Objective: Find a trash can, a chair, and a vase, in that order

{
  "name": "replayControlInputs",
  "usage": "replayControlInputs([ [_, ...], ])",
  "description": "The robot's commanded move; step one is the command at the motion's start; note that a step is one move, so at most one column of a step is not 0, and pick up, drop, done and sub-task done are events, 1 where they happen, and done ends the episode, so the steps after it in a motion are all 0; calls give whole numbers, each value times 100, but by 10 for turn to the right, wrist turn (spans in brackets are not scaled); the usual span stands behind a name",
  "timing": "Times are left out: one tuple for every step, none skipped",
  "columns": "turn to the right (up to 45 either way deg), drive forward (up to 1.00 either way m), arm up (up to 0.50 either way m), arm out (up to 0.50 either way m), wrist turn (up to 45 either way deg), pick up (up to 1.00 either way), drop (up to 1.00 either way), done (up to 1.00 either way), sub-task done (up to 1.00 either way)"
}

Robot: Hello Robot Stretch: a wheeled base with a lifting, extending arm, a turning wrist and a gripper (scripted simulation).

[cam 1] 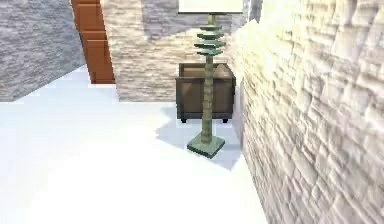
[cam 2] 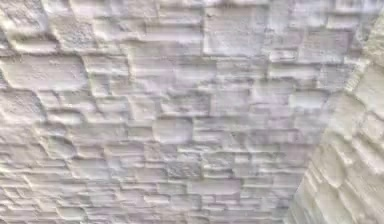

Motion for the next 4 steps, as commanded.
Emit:
replayControlInputs([
  [-330,0,0,0,0,0,0,0,0],
  [0,100,0,0,0,0,0,0,0],
  [0,100,0,0,0,0,0,0,0],
  [0,100,0,0,0,0,0,0,0],
])
